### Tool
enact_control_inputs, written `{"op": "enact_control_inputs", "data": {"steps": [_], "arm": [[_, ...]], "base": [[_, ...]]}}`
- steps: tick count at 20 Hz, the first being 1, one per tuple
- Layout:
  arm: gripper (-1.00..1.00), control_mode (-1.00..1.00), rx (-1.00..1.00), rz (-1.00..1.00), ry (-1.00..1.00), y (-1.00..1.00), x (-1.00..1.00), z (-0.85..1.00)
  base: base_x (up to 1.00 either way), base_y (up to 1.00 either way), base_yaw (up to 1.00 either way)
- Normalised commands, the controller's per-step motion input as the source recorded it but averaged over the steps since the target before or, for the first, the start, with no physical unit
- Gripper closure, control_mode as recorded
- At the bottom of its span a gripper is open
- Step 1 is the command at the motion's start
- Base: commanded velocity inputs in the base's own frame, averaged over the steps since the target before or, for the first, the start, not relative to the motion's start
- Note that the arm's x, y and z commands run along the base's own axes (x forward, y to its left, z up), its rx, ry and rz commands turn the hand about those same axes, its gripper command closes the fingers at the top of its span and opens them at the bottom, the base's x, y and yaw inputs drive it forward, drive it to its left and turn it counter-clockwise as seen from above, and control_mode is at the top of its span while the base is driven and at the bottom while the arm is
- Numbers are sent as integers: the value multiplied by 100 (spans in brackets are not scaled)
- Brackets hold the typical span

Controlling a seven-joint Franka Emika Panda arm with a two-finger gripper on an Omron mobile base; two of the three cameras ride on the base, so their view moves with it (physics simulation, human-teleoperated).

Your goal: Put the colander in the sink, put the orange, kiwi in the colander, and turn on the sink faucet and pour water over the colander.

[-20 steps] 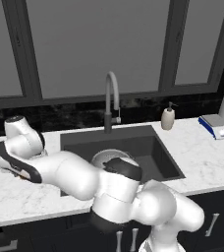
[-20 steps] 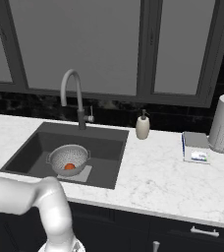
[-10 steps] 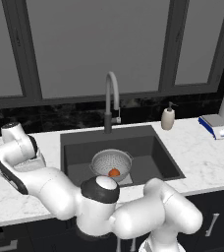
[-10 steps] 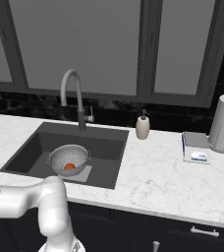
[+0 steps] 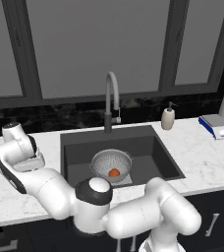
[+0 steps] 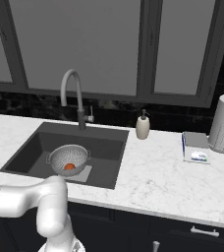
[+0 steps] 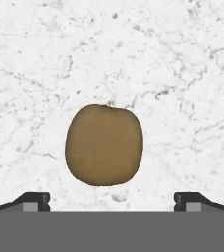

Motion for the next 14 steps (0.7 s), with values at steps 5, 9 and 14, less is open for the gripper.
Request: {"op": "enact_control_inputs", "data": {"steps": [5, 9, 14], "arm": [[-100, -100, 0, 0, 0, 9, 28, -14], [-100, -100, 0, 0, 0, 5, 18, -20], [-100, -100, 0, 0, 0, 14, 3, -24]], "base": [[0, 0, 0], [0, 0, 0], [0, 0, 0]]}}
